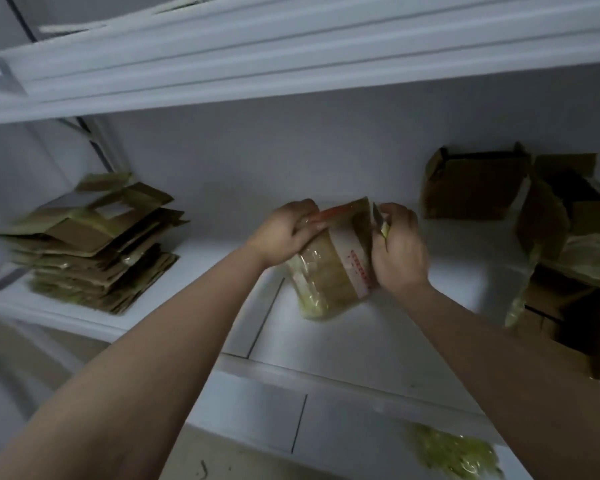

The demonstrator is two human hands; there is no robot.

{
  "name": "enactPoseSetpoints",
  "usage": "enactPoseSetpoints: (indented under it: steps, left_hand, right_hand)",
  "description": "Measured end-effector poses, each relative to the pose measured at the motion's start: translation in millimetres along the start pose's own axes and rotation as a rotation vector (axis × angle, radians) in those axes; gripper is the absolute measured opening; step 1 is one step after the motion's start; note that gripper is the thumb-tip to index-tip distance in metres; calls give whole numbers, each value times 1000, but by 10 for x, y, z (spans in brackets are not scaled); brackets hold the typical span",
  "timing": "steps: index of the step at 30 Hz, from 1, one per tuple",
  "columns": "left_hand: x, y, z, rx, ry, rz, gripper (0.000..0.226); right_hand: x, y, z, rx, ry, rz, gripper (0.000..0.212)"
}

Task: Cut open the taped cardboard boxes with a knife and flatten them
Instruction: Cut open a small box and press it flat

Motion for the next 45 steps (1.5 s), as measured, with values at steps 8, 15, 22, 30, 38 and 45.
enactPoseSetpoints:
  steps: [8, 15, 22, 30, 38, 45]
  left_hand:
    - [-877, -429, 1126, 288, -537, -44, 47]
    - [-805, -125, 890, 456, -447, 166, 56]
    - [-912, 251, 1053, 459, -505, 392, 51]
    - [-922, 245, 1014, 451, -522, 377, 51]
    - [-872, 205, 918, 481, -540, 473, 49]
    - [-883, 277, 898, 579, -528, 482, 50]
  right_hand:
    - [-259, 742, -154, 22, 282, 285, 38]
    - [-432, 1052, -271, 198, 291, 322, 18]
    - [-570, 1235, -432, 245, 394, 358, 15]
    - [-662, 1309, -364, 329, 416, 281, 19]
    - [-440, 1463, -308, 351, 492, 253, 18]
    - [-214, 1578, -330, 274, 506, 323, 22]
Point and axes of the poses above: each hand's wrist, its own x-axis towards the middle knuckle, its own y-axis out of the palm, z = x × y, the point moved 5 cm from there along x, towards the middle knuckle, and after that the axes turned 8 degrees about x, right-handed, at the moved point
